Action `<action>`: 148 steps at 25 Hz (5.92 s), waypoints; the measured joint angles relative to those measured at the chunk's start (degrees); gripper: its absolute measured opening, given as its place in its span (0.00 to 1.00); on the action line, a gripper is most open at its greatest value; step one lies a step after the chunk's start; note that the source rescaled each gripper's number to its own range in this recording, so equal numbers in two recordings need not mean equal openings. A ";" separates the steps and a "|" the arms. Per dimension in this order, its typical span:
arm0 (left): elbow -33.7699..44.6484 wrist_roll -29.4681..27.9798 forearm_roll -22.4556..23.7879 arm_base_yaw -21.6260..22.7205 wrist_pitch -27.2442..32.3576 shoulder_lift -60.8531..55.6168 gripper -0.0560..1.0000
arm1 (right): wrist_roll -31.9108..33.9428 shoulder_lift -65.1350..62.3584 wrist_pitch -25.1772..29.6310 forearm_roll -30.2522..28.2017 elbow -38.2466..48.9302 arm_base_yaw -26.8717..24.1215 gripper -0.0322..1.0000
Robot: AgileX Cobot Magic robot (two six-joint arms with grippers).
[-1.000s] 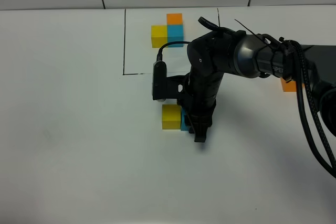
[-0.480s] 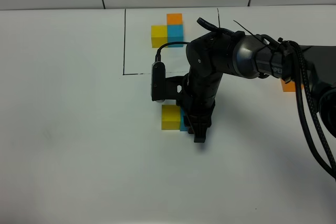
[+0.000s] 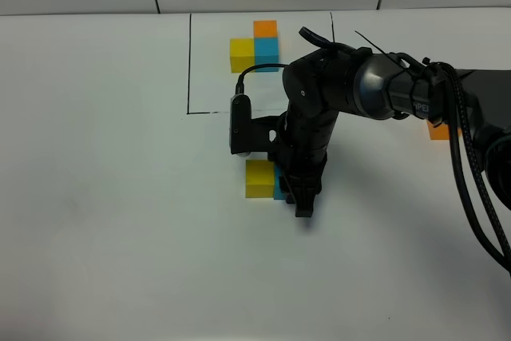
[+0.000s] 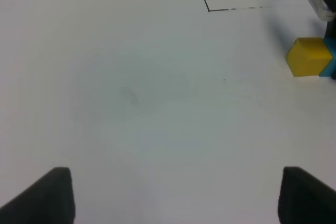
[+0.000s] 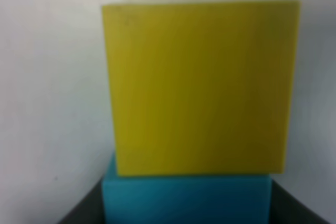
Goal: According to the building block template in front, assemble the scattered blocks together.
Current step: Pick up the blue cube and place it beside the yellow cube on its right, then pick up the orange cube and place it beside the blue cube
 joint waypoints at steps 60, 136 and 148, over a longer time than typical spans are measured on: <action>0.00 0.00 0.00 0.00 0.00 0.00 0.80 | 56.94 -14.13 -1.06 -1.88 0.02 -36.08 0.99; 0.00 0.00 0.00 0.00 0.00 0.01 0.80 | 81.88 5.94 1.82 -3.05 -14.78 -3.64 0.06; 0.00 0.00 0.00 0.00 0.00 0.07 0.80 | 83.01 7.32 2.21 -4.19 -14.89 -2.00 0.06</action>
